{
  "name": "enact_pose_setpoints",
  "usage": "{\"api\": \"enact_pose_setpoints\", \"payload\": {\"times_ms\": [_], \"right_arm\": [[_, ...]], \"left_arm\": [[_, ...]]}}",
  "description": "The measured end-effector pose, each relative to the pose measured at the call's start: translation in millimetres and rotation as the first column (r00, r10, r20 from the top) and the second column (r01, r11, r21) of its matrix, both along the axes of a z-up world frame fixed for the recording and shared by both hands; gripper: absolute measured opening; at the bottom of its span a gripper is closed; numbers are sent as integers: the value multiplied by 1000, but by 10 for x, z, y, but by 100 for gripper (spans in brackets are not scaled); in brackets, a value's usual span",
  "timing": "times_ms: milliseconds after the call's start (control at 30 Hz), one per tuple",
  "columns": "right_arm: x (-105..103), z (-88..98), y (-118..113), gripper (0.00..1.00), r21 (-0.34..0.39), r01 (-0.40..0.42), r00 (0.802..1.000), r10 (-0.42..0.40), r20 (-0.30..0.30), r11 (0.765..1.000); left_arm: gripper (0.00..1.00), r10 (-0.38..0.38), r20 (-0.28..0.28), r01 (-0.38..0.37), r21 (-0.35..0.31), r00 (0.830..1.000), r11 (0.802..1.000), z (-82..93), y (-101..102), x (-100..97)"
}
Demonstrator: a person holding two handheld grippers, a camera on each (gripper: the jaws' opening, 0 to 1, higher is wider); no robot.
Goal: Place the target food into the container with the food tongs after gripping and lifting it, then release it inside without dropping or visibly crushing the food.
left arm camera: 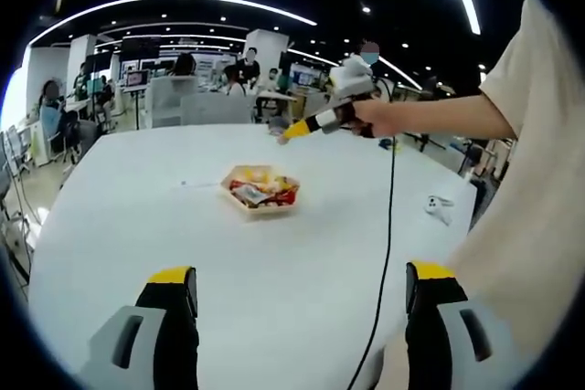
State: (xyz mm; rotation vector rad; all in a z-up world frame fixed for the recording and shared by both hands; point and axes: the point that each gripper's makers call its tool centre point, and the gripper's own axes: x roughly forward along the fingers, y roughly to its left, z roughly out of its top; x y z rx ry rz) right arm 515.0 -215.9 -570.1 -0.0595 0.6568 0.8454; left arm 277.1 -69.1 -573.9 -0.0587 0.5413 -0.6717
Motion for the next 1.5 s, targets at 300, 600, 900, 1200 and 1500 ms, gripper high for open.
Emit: {"api": "enact_pose_setpoints", "payload": {"times_ms": [300,600,900,1200,1500], "right_arm": [[-140,78,88,23,45,-31,1000,31,-5,999],[-266,172,178,24,120,-37,999,40,-25,992],[-492,177,252,25,148,-63,997,69,-35,987],[-780,216,340,26,219,-98,993,111,-49,971],[-963,245,356,27,254,-116,991,130,-38,960]], "left_arm": [[95,0,4,0,2,1000,1000,2,34,-57],[94,2,7,-2,1,1000,1000,8,58,-114],[94,-4,6,4,2,1000,1000,2,62,-170],[94,-20,8,20,6,1000,1000,9,37,-195],[94,-31,10,31,9,999,999,18,19,-215]]}}
